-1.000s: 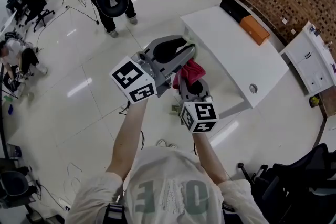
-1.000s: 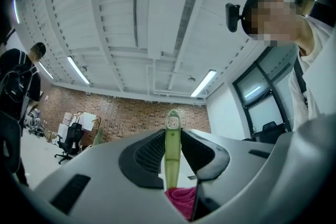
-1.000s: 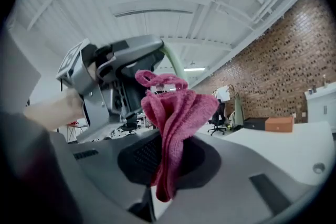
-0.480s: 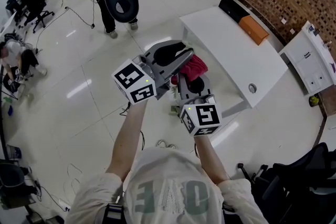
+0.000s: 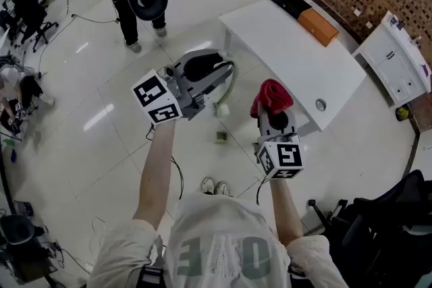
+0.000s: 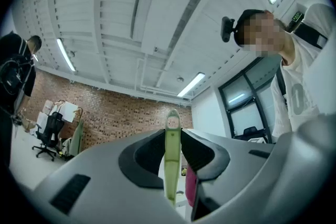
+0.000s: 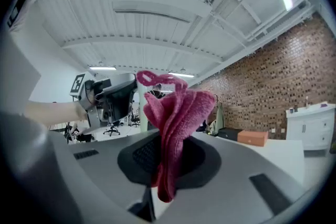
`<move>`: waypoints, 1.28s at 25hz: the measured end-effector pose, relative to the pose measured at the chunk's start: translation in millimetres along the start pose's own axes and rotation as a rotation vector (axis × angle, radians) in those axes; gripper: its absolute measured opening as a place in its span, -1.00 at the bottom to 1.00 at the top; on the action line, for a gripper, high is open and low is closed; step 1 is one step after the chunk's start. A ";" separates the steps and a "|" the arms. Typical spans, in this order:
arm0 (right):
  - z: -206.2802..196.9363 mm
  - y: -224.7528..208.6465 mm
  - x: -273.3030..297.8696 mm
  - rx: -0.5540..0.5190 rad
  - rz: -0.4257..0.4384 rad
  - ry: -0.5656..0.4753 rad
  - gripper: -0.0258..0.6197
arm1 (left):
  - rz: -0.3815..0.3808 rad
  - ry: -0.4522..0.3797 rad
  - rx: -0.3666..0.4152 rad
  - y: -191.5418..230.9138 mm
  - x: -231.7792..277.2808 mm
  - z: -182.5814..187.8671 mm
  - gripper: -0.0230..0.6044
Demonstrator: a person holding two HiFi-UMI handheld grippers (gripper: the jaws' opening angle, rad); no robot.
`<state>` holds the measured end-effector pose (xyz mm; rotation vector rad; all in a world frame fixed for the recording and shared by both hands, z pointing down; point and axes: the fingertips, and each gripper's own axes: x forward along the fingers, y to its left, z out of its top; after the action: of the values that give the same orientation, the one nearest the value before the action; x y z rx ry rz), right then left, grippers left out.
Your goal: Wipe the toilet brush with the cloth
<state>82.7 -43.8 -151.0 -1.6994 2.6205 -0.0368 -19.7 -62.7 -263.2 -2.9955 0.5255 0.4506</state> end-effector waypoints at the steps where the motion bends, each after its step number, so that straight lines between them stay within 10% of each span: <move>1: -3.9 -7.9 1.8 -0.004 -0.009 0.013 -0.82 | -0.009 -0.003 -0.013 2.5 -0.2 -4.7 -0.60; 9: -135.2 -33.8 25.3 -0.067 0.039 0.100 -0.82 | -0.098 -0.004 -0.069 21.7 -41.0 -136.6 -0.60; 21: -602.3 -84.3 95.3 -0.137 0.097 0.104 -0.82 | -0.139 -0.058 -0.103 76.9 -158.3 -587.3 -0.60; 32: -682.6 -97.7 88.7 -0.067 0.099 0.133 -0.82 | -0.193 0.060 -0.126 72.5 -159.5 -704.3 -0.60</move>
<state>116.5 -157.8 534.0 -1.6391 2.8296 -0.0631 5.0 -160.6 455.6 -3.1479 0.2146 0.3936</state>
